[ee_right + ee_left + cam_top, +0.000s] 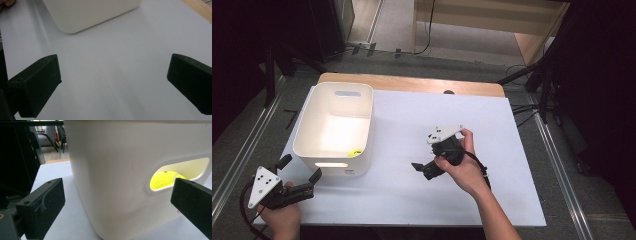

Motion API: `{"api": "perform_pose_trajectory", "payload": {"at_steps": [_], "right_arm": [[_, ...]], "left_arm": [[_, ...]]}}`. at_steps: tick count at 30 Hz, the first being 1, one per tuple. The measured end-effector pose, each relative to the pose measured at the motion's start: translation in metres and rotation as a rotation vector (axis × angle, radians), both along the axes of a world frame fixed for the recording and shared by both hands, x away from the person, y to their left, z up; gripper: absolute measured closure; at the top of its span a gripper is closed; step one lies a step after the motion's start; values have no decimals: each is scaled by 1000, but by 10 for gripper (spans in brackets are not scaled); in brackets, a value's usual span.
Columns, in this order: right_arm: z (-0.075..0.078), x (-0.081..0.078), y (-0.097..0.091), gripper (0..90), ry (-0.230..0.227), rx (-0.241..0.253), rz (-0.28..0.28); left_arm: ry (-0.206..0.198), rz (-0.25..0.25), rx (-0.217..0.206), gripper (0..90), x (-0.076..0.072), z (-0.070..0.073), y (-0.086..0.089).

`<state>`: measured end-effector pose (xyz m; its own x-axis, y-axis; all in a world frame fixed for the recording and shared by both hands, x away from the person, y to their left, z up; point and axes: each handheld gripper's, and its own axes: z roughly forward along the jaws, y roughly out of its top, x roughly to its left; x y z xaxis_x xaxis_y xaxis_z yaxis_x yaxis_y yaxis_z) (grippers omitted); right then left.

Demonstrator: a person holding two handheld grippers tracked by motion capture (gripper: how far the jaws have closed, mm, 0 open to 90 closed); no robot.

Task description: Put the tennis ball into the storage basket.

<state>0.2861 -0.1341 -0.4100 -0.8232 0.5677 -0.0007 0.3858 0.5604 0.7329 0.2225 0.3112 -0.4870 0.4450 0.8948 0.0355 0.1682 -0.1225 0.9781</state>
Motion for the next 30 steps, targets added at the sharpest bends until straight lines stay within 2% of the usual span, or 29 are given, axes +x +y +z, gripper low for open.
{"api": "perform_pose_trajectory", "payload": {"at_steps": [10,15,30], "right_arm": [[-13,-11,-21,0,-3,36,-48],[-20,-15,-38,0,-4,60,-82],[-39,-34,-87,0,-53,138,-208]], "left_arm": [[3,0,4,0,0,0,0],[2,0,4,0,0,0,0],[1,1,3,0,-1,0,0]]}}
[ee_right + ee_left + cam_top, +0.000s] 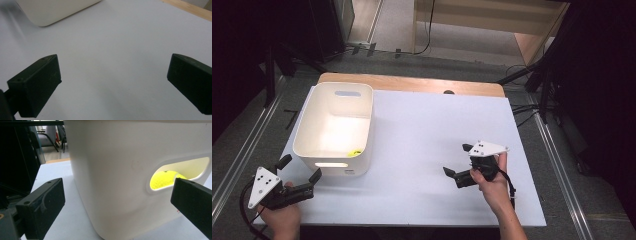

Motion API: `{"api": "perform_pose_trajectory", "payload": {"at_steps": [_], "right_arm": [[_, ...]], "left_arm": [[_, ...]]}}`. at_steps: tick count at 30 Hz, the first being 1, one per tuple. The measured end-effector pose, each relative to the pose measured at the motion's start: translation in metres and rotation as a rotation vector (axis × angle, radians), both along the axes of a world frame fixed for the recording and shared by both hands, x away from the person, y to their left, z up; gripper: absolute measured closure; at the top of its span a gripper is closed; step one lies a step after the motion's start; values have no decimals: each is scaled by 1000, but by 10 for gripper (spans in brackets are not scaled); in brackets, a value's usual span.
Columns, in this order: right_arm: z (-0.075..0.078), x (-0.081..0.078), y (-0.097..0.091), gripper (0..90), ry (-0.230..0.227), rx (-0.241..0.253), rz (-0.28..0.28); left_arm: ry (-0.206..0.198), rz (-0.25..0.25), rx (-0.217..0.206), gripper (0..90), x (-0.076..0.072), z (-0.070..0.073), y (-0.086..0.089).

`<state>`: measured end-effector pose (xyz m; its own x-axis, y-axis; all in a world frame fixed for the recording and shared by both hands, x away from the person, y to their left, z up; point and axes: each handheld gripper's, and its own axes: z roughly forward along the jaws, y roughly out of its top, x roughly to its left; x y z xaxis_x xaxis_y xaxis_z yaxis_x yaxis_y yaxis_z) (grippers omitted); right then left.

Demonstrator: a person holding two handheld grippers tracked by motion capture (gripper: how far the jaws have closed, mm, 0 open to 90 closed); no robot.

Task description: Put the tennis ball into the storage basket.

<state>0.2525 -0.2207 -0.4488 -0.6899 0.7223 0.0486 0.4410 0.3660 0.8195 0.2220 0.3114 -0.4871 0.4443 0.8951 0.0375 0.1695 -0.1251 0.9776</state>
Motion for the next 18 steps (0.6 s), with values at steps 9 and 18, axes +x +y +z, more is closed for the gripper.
{"api": "perform_pose_trajectory", "payload": {"at_steps": [9,18], "right_arm": [[-12,-14,-25,0,-19,43,-56],[-19,-27,-43,0,-53,73,-102]], "left_arm": [[0,0,1,0,0,0,-1],[0,2,-1,0,0,0,-1]]}}
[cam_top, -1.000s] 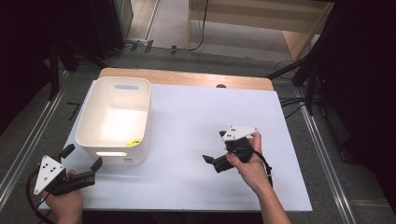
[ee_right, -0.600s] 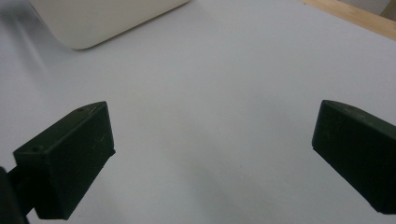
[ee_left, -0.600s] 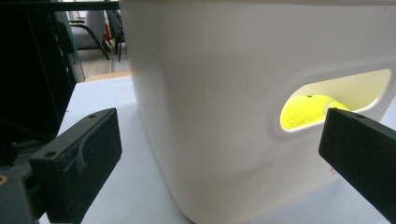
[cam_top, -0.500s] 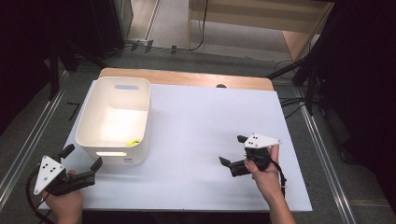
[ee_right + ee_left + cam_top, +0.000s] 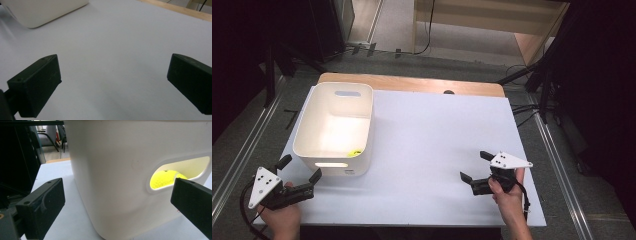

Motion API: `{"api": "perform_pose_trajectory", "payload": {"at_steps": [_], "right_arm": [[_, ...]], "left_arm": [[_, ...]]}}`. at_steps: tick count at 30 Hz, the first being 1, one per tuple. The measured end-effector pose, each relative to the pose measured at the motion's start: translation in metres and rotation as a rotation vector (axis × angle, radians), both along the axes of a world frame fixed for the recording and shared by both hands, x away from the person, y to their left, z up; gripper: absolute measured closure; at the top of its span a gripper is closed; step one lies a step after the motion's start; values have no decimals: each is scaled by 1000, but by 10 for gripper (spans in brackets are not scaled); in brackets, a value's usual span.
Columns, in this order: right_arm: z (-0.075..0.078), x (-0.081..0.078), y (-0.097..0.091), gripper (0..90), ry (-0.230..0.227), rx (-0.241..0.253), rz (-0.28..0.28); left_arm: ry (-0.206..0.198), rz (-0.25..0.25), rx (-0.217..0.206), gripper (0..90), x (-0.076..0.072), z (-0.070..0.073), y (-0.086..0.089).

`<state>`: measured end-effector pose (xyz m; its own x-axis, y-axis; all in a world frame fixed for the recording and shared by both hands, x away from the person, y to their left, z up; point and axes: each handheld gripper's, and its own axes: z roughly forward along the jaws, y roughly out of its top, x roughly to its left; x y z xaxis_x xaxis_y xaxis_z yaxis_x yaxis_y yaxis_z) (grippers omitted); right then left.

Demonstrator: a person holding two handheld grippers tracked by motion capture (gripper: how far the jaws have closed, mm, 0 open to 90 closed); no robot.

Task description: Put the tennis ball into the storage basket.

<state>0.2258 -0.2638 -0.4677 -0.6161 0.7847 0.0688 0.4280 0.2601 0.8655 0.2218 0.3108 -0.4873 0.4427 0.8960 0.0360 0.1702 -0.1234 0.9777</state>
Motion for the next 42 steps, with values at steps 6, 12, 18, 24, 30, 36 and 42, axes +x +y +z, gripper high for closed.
{"api": "perform_pose_trajectory", "payload": {"at_steps": [6,12,18,24,30,36,42], "right_arm": [[-6,-8,-13,0,0,5,-24],[-15,-19,-28,0,-8,27,-62],[-22,-29,-45,0,-13,33,-117],[-29,-35,-60,0,-33,39,-155],[-42,-38,-80,0,-45,58,-169],[-47,-41,-95,0,-60,97,-196],[-48,-45,-98,0,-94,122,-201]], "left_arm": [[0,-3,4,0,0,0,0],[4,-3,-7,0,1,0,2],[3,-2,-11,0,1,0,2],[5,-1,-22,0,1,1,3],[5,-1,-19,0,1,1,3],[8,4,-21,0,1,1,3],[8,-7,-21,0,1,1,3]]}}
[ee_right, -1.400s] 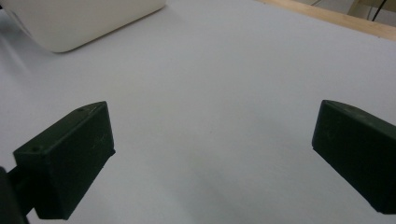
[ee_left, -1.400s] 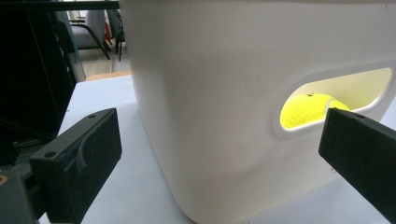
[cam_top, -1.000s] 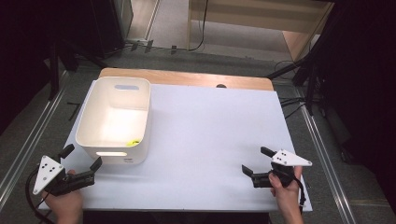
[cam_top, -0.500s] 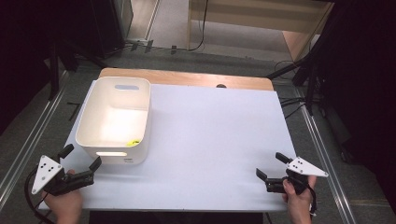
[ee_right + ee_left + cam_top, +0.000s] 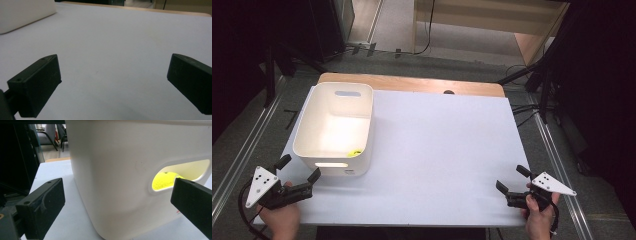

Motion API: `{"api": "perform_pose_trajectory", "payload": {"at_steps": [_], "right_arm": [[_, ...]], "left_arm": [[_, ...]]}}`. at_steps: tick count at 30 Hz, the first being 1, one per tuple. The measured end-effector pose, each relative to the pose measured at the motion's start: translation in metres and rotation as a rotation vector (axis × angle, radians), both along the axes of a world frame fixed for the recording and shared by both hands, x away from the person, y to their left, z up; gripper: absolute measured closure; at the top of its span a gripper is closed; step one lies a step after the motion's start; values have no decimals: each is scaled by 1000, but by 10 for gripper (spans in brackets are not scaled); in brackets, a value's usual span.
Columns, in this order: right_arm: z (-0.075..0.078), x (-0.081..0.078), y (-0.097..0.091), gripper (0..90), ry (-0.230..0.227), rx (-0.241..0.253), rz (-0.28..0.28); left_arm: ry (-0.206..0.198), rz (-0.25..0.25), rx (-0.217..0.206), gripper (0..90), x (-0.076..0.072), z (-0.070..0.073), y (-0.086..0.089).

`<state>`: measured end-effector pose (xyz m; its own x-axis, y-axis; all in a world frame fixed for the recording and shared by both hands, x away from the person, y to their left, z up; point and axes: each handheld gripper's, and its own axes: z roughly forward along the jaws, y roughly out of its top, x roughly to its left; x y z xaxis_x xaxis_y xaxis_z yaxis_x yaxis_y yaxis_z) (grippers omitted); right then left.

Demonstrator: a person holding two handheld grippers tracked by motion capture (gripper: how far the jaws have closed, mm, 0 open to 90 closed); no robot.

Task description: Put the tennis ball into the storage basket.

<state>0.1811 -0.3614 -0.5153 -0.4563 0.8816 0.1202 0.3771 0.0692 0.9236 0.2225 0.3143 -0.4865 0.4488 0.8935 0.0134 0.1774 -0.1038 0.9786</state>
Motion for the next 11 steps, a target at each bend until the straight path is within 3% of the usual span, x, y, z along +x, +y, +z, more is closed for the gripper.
{"api": "perform_pose_trajectory", "payload": {"at_steps": [4,11], "right_arm": [[-2,-1,-3,0,-9,40,-1],[-8,5,3,0,36,36,4]], "left_arm": [[2,-4,-8,0,-1,0,1],[6,-4,-14,0,0,0,2]]}}
